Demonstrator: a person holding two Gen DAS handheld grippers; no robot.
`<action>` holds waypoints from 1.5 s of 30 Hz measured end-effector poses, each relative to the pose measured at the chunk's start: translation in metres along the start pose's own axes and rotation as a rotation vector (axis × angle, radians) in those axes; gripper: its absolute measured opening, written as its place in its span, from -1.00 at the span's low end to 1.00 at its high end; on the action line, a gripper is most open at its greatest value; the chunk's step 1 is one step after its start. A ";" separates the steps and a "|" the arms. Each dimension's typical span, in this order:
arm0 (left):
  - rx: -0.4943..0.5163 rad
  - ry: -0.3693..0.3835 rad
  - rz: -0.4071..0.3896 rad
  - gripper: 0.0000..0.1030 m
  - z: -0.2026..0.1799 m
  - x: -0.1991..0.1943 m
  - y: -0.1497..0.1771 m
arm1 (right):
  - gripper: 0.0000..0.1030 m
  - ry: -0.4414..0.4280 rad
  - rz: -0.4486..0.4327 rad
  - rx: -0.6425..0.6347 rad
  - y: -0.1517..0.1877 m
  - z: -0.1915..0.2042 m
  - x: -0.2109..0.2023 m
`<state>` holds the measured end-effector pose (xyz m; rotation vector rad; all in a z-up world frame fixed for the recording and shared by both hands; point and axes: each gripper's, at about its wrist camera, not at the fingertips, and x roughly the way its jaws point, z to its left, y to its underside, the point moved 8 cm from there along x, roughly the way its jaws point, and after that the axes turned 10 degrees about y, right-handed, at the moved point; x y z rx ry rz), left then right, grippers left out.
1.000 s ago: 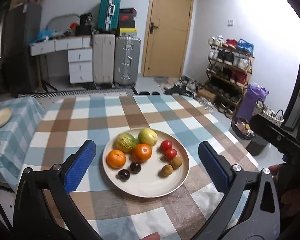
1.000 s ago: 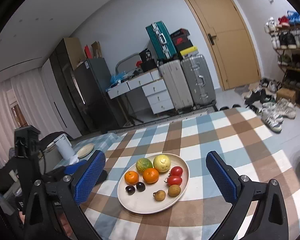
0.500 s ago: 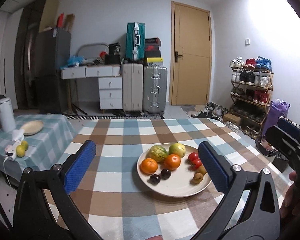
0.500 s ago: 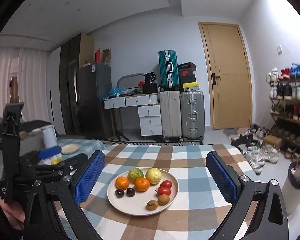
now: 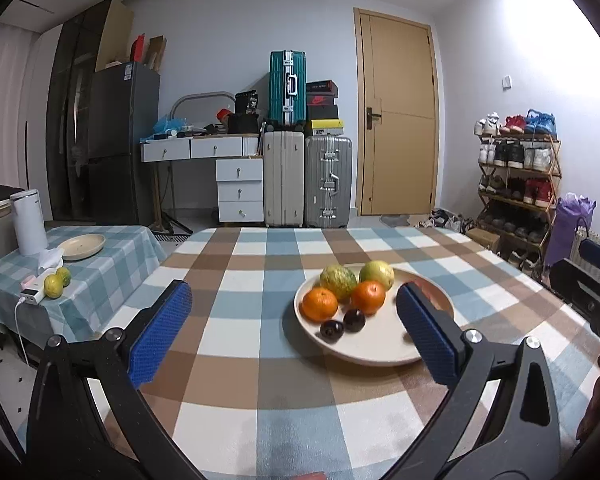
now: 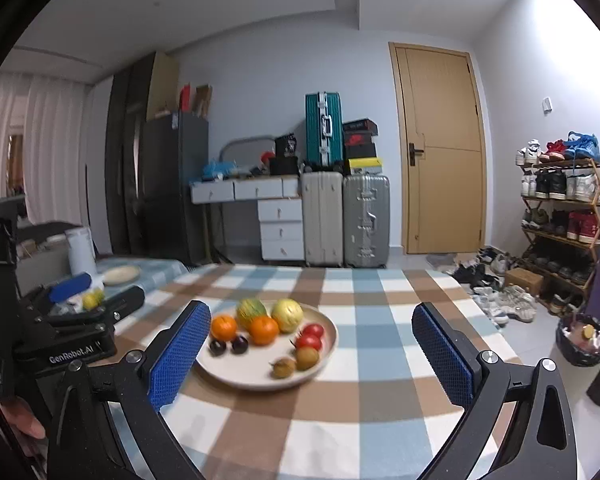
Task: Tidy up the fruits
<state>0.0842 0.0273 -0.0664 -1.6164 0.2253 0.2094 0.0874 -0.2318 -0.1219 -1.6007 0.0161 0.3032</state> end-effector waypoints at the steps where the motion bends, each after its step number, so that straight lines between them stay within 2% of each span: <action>1: 0.000 0.007 0.009 0.98 -0.001 0.002 0.002 | 0.99 0.006 0.005 -0.008 0.003 0.000 0.002; 8: -0.014 0.020 -0.003 0.98 0.000 0.006 0.005 | 0.99 0.029 0.004 0.000 0.010 -0.004 0.009; 12: -0.016 0.012 0.041 0.98 -0.002 0.014 0.008 | 0.99 0.036 0.047 -0.010 0.017 -0.002 0.017; 18: 0.002 0.033 0.044 0.98 -0.007 0.019 0.009 | 0.99 0.047 0.109 -0.009 0.024 -0.004 0.031; 45: 0.005 0.033 0.044 0.98 -0.007 0.019 0.009 | 1.00 0.033 0.095 -0.019 0.023 -0.002 0.029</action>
